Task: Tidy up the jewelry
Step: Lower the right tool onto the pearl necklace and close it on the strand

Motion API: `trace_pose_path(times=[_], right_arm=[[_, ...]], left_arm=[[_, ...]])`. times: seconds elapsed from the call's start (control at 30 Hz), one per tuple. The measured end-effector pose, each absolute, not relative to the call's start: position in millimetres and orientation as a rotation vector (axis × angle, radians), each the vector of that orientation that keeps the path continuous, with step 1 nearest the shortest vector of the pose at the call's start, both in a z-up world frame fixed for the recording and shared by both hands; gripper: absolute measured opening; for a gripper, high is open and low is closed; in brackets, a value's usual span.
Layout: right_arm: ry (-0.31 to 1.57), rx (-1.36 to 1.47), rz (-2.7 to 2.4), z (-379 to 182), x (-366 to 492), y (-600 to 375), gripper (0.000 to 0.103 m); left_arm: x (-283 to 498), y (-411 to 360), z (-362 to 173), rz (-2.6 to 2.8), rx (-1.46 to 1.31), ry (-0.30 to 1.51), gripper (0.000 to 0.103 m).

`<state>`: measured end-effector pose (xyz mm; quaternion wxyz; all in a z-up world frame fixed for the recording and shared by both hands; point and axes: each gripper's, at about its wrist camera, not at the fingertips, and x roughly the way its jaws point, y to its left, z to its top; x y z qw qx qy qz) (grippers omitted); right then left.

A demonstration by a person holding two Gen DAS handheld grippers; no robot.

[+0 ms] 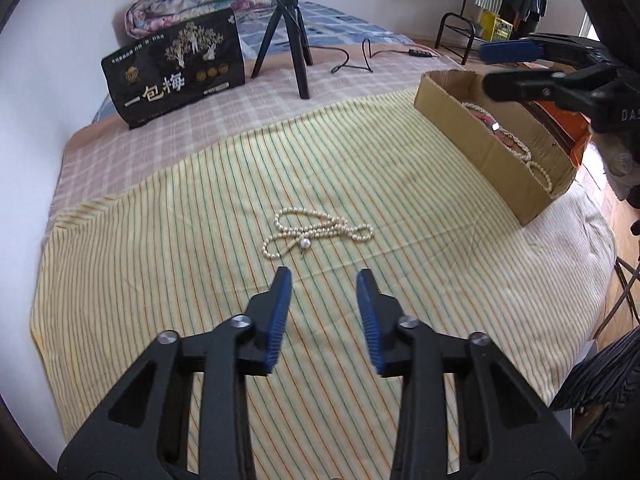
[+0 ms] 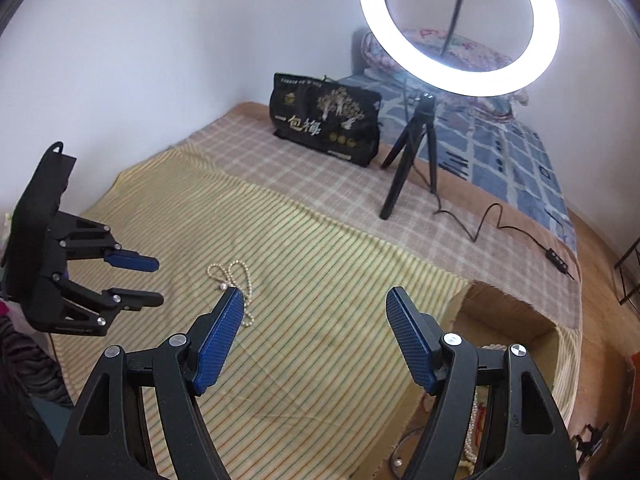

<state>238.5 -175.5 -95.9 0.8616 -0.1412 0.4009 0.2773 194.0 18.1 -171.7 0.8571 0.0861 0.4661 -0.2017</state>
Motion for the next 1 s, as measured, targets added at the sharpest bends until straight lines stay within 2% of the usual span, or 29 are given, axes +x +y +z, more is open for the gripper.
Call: trace_pose_path(times=[0.07, 0.17, 0.23, 0.33, 0.5, 0.63, 1.0], right_arm=[[0.883, -0.310, 0.615, -110.2, 243.4, -165.5, 0.073], [0.940, -0.325, 0.669, -133.3, 250.0, -149.7, 0.071], [0.982, -0.334, 0.705, -147.7, 254.3, -140.1, 0.059], [1.040, -0.355, 0.740, -171.4, 259.8, -125.1, 0.046], [1.094, -0.393, 0.797, -202.2, 266.0, -104.7, 0.039], [1.121, -0.399, 0.834, -217.9, 270.3, -92.8, 0.029], [1.088, -0.439, 0.826, -236.1, 283.6, -74.1, 0.025]], left_arm=[[193.3, 19.0, -176.0, -0.437, 0.181, 0.988, 0.026], [194.3, 20.7, -181.0, -0.448, 0.185, 0.996, 0.025], [195.8, 22.2, -184.3, -0.454, 0.183, 1.002, 0.025], [200.1, 24.4, -190.4, -0.459, 0.174, 1.016, 0.024], [210.7, 27.2, -203.2, -0.460, 0.156, 1.046, 0.021], [219.6, 28.8, -212.4, -0.458, 0.144, 1.061, 0.021], [235.3, 27.4, -228.6, -0.459, 0.131, 1.082, 0.021]])
